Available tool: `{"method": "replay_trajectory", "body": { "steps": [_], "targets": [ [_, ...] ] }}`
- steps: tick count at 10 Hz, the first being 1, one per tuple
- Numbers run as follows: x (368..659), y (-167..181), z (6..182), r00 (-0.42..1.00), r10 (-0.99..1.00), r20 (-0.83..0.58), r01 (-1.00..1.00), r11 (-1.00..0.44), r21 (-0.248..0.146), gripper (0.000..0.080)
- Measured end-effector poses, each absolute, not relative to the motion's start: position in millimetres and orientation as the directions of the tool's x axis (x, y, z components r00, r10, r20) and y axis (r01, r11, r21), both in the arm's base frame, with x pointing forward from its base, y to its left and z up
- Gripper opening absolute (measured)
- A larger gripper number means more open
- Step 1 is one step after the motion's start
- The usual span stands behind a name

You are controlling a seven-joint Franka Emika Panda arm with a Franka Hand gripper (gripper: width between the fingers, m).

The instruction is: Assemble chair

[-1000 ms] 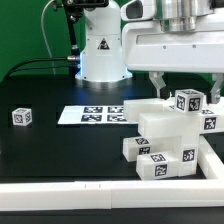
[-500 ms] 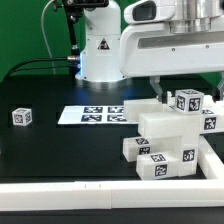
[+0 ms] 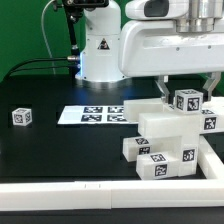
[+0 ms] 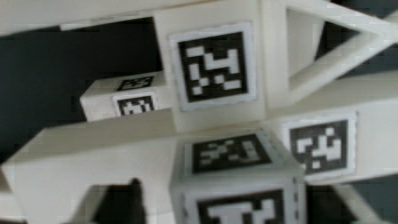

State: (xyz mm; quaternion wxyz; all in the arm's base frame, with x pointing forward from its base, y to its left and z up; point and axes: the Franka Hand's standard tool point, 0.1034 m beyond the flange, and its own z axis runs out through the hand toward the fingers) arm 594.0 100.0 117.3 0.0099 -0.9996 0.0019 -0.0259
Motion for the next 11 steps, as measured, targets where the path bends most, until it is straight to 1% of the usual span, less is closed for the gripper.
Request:
{"method": "replay_trajectory", "body": {
  "steps": [1,6,7,8,10,11],
  "targets": [
    [594.0,100.4,117.3,0.996,-0.069,0.050,-0.068,-0.997,-0.026,0.0278],
    [593.7,102.1,117.3,0.932,-0.362,0.035,-0.360,-0.932,-0.049,0.0281],
    [593.6,102.4,117.2,0.892,-0.451,0.026,-0.449,-0.892,-0.059,0.0281],
    [593.4,100.3,116.7,0.843,-0.538,0.016,-0.536,-0.841,-0.065,0.0281],
    [594.0,100.4,116.0,0.677,-0.736,0.008,-0.732,-0.674,-0.100,0.0281],
    [594.5,99.6,115.9,0.592,-0.806,-0.012,-0.802,-0.588,-0.109,0.0281]
  ]
}}
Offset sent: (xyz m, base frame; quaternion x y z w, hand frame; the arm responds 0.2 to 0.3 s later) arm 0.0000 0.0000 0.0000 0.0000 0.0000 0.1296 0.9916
